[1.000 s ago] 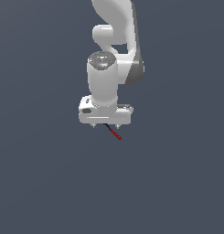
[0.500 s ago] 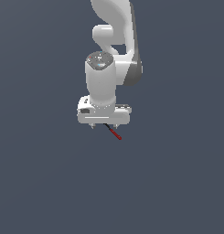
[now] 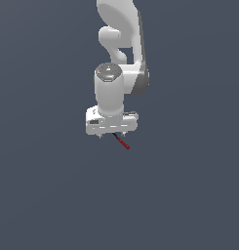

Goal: Pick up the object and move it to a goal position.

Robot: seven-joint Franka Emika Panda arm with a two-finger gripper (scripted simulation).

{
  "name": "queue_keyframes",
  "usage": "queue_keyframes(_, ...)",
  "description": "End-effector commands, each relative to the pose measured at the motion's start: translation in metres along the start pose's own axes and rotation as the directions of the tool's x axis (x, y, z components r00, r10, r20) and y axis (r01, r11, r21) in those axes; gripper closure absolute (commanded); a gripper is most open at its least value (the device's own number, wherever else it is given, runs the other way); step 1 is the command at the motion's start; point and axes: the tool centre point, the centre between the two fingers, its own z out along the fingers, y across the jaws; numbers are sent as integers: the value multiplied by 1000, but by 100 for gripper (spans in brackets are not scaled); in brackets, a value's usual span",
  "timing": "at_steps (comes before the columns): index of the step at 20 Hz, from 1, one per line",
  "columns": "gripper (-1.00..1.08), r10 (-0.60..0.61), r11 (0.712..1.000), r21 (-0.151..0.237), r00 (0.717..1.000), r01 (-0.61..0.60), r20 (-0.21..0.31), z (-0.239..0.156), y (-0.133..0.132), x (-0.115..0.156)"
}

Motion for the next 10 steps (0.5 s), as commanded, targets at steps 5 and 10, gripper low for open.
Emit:
queue_keyframes(5, -92, -168, 986, 1, 986, 168, 11, 29, -5, -24)
queue_keyframes(10, -92, -311, 951, 7, 950, 310, 17, 52, -11, -45)
